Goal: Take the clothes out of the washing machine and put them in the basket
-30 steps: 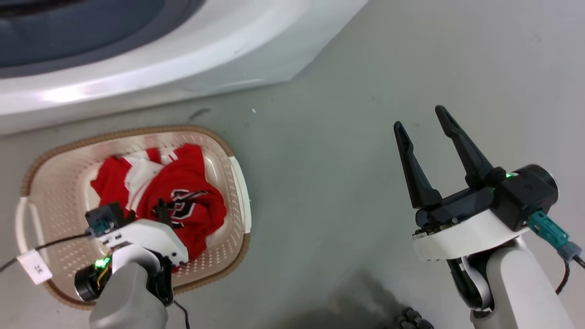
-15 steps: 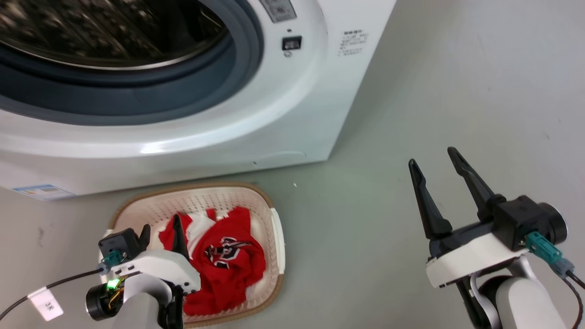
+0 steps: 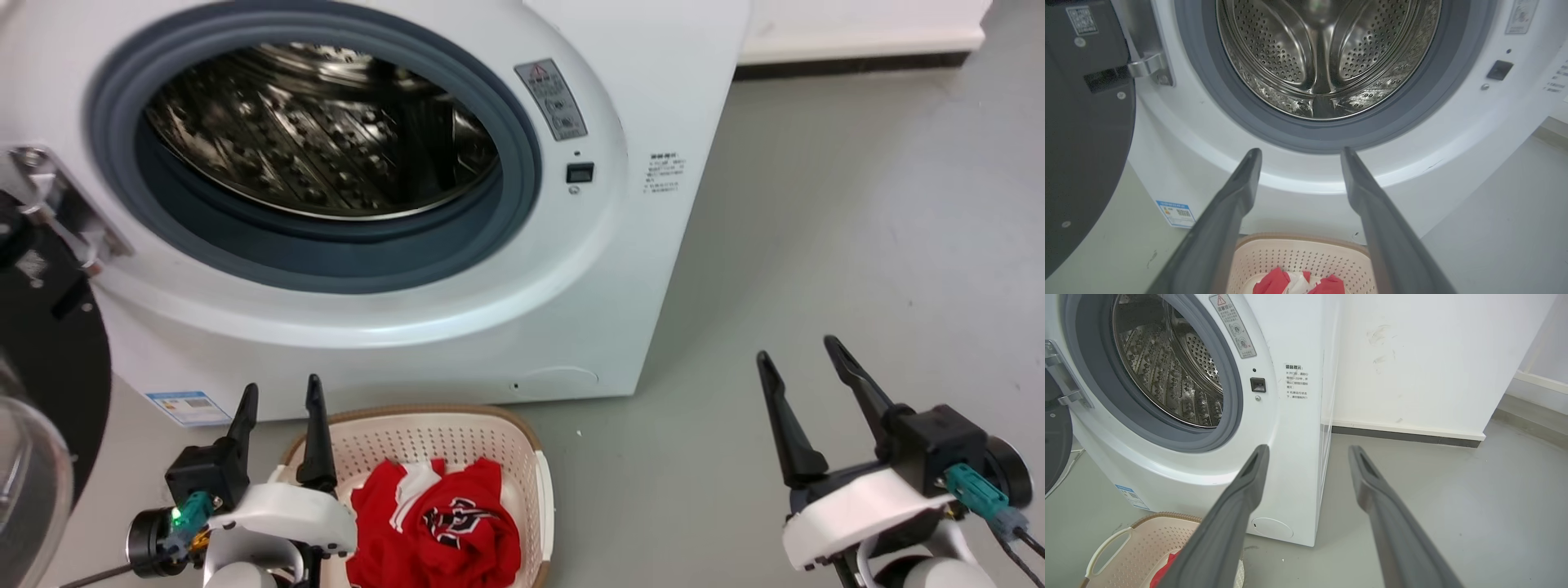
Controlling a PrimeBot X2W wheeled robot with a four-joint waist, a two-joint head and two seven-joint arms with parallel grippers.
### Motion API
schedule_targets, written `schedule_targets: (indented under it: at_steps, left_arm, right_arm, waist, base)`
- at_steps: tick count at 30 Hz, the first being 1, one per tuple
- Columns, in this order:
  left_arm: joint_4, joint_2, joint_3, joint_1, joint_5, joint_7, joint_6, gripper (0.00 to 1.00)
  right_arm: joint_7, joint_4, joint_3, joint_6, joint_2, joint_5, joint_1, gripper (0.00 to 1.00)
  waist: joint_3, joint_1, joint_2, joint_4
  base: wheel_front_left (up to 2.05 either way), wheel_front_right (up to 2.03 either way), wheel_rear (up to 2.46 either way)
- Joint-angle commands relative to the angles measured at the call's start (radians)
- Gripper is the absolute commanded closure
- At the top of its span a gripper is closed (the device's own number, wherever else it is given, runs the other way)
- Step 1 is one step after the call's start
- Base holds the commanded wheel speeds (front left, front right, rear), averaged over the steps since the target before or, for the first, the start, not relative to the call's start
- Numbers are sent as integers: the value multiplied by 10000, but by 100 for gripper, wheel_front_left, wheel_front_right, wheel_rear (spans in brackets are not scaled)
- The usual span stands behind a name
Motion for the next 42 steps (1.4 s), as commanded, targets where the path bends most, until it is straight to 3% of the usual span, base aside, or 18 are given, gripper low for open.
schedule_targets:
  at_steps: [1, 6, 17, 40, 41, 42]
  left_arm:
    - [-533, 35, -152, 313, 221, -25, -30, 0]
    - [-1958, 260, -481, 788, 603, 277, -19, 0]
    - [-4807, 382, -970, 2343, 926, 1970, 210, 0]
    - [-5167, 565, -994, 2697, 609, 2294, 325, 0]
    - [-5179, 544, -1005, 2746, 617, 2332, 343, 100]
    - [-5138, 532, -1011, 2758, 611, 2335, 345, 100]
  right_arm:
    - [53, -78, -197, -11, 67, -94, 295, 0]
    - [135, -179, -502, -9, 157, -170, 757, 0]
    - [313, -315, -562, -11, 259, -286, 1523, 0]
    - [300, -443, -467, -11, 277, -160, 1547, 0]
    - [335, -416, -468, -2, 240, -178, 1501, 100]
    - [334, -367, -464, 0, 238, -172, 1512, 100]
  waist:
    - [-480, 3, 0, 248]
    - [-882, 3, 0, 381]
    - [-1517, 3, 0, 562]
    - [-1571, 3, 0, 572]
    - [-1570, 3, 0, 571]
    - [-1571, 3, 0, 571]
  base:
    - [0, 0, 0]
    - [0, 0, 0]
    - [0, 0, 0]
    - [0, 0, 0]
    - [0, 0, 0]
    - [0, 0, 0]
